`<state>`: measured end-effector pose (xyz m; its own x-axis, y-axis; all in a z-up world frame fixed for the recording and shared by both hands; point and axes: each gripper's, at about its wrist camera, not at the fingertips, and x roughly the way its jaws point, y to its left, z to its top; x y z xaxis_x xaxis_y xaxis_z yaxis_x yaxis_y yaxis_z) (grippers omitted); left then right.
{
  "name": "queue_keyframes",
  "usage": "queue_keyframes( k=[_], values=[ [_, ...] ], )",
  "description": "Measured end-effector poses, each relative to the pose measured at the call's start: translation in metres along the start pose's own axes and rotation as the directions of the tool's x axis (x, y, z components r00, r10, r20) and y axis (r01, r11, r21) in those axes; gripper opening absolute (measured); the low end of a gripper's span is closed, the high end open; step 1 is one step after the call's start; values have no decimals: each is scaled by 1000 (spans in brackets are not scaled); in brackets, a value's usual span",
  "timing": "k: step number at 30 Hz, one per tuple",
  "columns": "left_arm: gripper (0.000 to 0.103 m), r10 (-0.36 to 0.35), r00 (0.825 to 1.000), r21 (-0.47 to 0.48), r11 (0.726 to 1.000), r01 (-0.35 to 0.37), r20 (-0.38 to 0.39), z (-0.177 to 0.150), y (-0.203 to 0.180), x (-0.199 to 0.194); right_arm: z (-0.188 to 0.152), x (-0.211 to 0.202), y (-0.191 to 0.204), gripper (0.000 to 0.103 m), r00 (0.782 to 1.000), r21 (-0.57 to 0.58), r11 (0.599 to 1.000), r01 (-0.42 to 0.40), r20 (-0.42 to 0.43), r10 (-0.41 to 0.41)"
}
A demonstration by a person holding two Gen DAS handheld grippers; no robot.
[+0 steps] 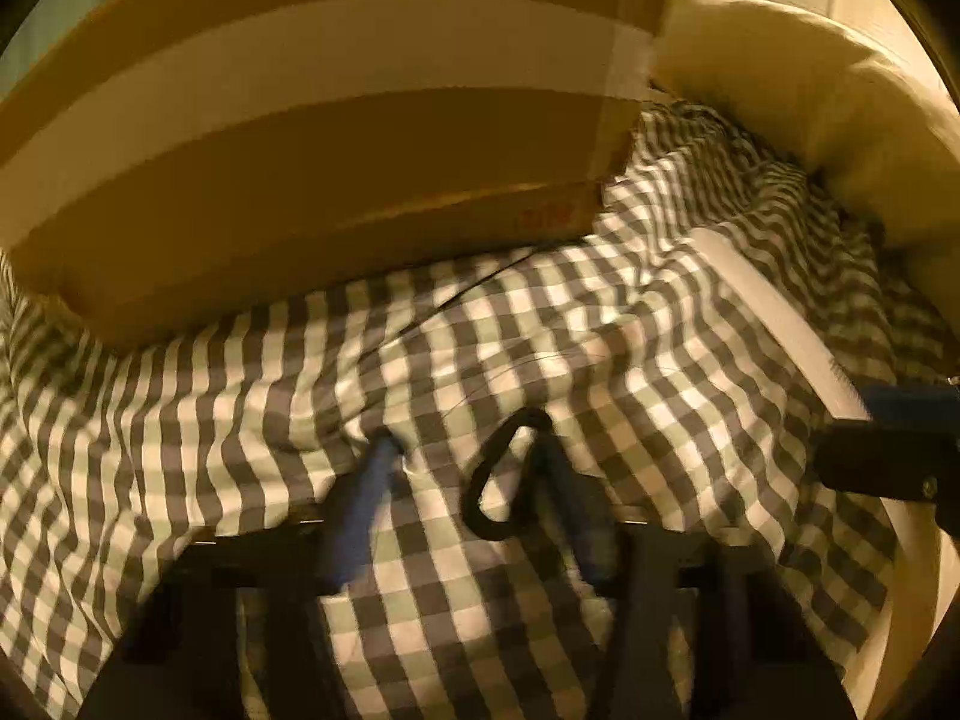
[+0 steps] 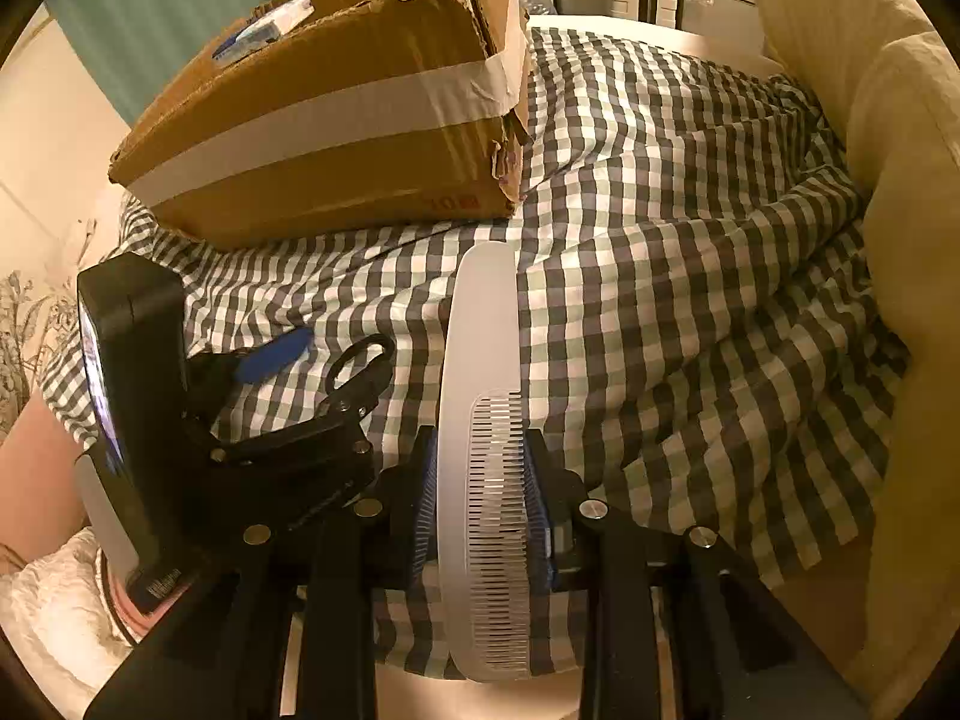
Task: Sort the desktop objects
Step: 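Grasp the white comb with right tool while left tool grasps the black hair tie, then carry the comb and hair tie over the box and release them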
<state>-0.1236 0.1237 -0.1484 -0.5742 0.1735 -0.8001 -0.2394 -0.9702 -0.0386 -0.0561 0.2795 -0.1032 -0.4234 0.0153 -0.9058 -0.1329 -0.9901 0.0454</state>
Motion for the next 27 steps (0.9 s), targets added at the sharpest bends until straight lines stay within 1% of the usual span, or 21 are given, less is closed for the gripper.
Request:
queue_keyframes(
  k=[1, 3, 6, 11, 17, 21, 27],
  values=[
    [26, 31, 999, 4, 1000, -31, 11, -1, -1, -2, -1, -1, 0, 26, 1000, 1, 1000, -2, 1, 2],
    [13, 39, 999, -23, 999, -39, 22, -4, 5, -5, -3, -3, 0, 26, 1000, 4, 1000, -4, 4, 4],
    [7, 13, 1000, -64, 998, -12, 19, -9, 11, -11, -5, -4, -3, 26, 1000, 9, 1000, -7, 6, 7],
    [6, -7, 999, -84, 996, 10, 34, -19, 17, -31, -10, -11, -7, 26, 1000, 17, 1000, -9, 15, 9],
    [6, -27, 997, -113, 993, 35, 75, -25, 26, -66, -18, -29, 6, 26, 999, -21, 1000, -9, 54, 10],
    [6, -29, 994, -124, 991, 42, 104, -14, 35, -85, -23, -41, 17, 26, 997, -44, 999, -21, 73, 24],
    [6, -16, 989, -110, 993, 33, 150, 2, 43, -122, -20, -65, 38, 26, 991, -83, 996, -35, 123, 45]
  ],
)
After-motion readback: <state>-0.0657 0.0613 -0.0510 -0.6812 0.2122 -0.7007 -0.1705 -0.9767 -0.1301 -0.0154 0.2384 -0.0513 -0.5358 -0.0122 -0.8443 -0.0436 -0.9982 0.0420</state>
